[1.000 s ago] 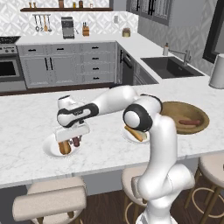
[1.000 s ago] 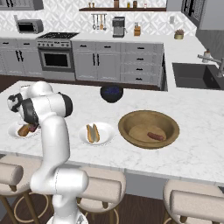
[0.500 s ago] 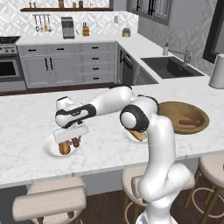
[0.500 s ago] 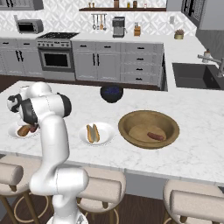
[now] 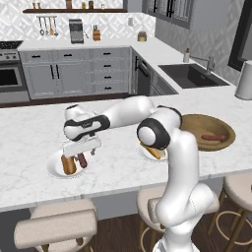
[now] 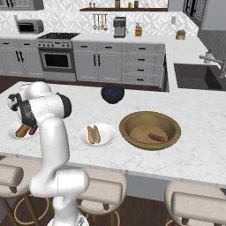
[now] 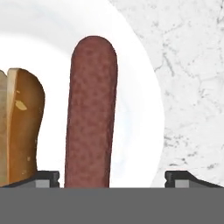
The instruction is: Place one bun and one sausage from the bowl on each plate.
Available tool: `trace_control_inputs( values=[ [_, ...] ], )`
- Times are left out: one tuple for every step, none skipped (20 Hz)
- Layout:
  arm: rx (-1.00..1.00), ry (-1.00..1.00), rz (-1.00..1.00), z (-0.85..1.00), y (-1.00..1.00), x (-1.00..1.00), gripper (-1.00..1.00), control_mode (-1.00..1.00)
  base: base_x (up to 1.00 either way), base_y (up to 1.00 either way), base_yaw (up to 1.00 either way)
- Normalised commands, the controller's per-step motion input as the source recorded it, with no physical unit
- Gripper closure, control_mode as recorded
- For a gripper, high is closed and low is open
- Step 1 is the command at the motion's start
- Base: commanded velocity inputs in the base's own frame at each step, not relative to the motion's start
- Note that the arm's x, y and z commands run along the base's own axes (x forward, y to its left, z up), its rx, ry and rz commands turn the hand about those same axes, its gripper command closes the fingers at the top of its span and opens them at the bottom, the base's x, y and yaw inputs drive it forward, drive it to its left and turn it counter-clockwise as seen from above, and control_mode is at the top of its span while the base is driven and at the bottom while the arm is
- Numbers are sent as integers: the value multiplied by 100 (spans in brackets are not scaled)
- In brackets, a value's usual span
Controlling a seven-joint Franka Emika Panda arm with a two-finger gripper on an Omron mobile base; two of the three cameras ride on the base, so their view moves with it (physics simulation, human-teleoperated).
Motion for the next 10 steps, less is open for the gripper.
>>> trace_control_inputs(
  values=[
    [4, -6, 0, 54, -41, -1, -100, -100, 0, 0, 0],
    [5, -6, 0, 55, -58, 0, -100, -100, 0, 0, 0],
    [4, -9, 0, 64, -49, -6, -100, -100, 0, 0, 0],
    [5, -7, 0, 62, -50, -6, -100, -100, 0, 0, 0],
    [4, -5, 0, 54, -59, -11, -100, -100, 0, 0, 0],
    [4, -6, 0, 46, -54, -11, -100, -100, 0, 0, 0],
    [4, -7, 0, 42, -61, -10, -100, -100, 0, 0, 0],
    [3, -9, 0, 28, -80, -18, -100, -100, 0, 0, 0],
    [6, -11, 0, 29, -74, -18, -100, -100, 0, 0, 0],
    [7, -12, -1, 22, -93, -19, -100, -100, 0, 0, 0]
  ],
)
